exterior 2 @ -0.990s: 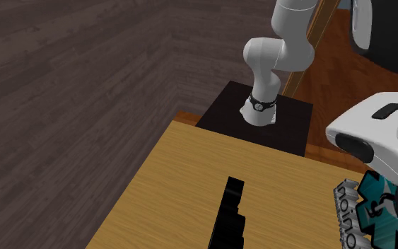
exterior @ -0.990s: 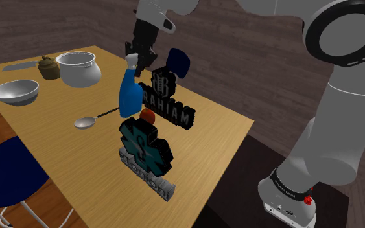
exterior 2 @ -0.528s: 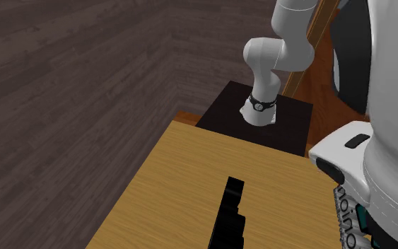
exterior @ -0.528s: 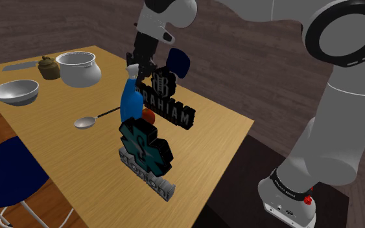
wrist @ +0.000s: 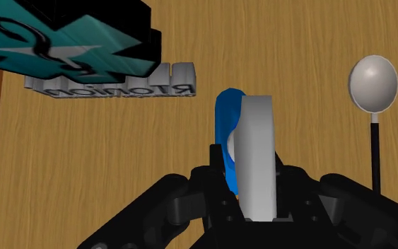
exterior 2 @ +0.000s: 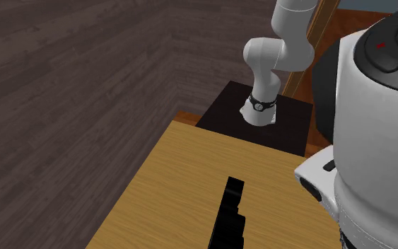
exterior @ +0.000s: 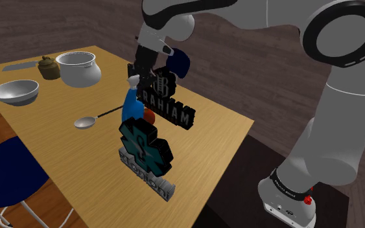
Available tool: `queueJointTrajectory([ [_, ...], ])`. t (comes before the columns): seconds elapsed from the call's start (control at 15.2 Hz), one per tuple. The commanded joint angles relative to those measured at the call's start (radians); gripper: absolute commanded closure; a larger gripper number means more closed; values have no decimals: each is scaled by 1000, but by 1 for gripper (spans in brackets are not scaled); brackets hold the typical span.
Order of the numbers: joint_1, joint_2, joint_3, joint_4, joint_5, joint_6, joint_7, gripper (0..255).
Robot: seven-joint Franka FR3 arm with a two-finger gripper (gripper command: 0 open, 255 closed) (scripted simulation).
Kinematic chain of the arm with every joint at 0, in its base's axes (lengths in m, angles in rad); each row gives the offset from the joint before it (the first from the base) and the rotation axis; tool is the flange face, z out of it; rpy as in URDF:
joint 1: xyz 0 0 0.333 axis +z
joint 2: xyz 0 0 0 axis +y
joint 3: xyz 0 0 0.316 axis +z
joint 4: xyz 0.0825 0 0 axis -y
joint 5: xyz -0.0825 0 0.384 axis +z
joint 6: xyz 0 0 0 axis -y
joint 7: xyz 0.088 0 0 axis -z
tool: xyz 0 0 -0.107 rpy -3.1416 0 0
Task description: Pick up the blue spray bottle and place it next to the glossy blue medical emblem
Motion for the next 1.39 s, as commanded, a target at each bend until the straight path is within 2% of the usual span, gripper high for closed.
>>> queueJointTrajectory([
  [0.0, 1, 5, 1, -18, 4, 22, -11, 255],
  [1.32, 5, 101, 12, -147, 53, 227, -119, 255],
])
